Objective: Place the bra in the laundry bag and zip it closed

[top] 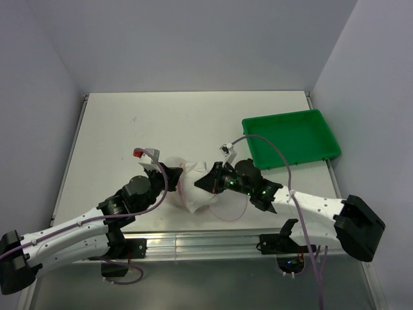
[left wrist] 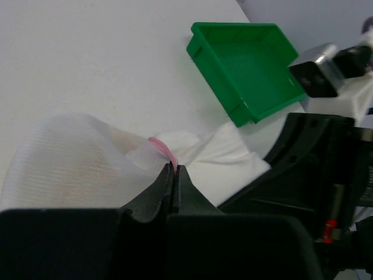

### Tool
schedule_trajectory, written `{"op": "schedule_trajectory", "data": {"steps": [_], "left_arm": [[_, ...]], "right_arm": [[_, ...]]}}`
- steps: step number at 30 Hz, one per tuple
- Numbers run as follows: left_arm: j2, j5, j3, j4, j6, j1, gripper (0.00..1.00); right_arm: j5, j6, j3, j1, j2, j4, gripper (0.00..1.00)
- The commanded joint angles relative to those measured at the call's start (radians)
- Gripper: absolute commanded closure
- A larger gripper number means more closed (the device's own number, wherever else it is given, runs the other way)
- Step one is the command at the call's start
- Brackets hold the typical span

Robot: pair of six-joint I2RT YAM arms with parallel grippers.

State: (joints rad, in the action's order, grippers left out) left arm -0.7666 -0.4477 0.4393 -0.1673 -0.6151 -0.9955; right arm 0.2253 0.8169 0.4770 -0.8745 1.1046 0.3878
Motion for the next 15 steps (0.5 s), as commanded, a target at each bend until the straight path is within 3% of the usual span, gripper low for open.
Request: {"op": "schedule_trajectory", "data": {"steps": [1,6,15], "left_arm": [[0.032,0.06,-0.01,-0.087,-0.017,0.006,1.0],[0.033,0.084,-0.016,-0.103,-0.026,0.009,1.0],[0.039,0.081,-0.063,-0.153,-0.057,0.011,1.0]], "right_arm": [[-0.006,-0.036,0.09,-0.009,0.095,0.077,1.0],[-0.04,-0.018,0.132,-0.053,0.224,0.118,1.0],[-0.181,-0.042,0.253,-0.167,0.276,0.081,1.0]]}}
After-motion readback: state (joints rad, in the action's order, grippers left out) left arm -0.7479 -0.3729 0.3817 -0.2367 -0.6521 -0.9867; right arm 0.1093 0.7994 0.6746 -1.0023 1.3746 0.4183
